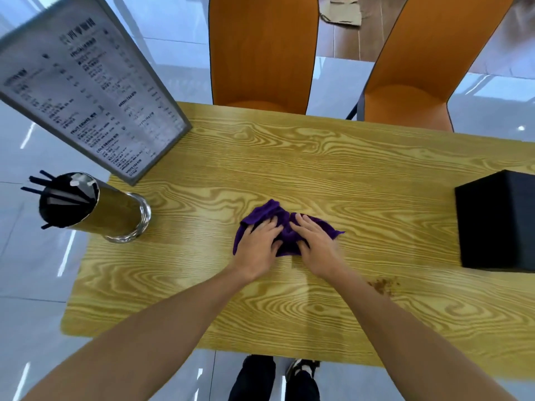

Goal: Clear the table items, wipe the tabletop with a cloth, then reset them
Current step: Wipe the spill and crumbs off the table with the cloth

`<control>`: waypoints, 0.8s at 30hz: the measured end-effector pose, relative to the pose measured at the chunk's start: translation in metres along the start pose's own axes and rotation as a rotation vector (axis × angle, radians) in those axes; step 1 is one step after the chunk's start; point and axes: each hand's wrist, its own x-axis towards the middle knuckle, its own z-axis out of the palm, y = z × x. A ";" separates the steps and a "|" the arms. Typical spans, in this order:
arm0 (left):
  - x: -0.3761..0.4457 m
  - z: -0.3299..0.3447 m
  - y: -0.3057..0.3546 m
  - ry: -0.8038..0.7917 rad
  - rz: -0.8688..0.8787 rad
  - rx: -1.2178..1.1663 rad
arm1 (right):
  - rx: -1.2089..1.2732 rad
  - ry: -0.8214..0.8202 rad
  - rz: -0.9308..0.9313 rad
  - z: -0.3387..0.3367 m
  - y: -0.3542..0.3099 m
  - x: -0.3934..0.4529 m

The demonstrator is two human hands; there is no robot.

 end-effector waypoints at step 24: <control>-0.054 -0.068 0.023 0.148 -0.274 -0.186 | 0.015 0.004 0.056 -0.066 -0.064 -0.017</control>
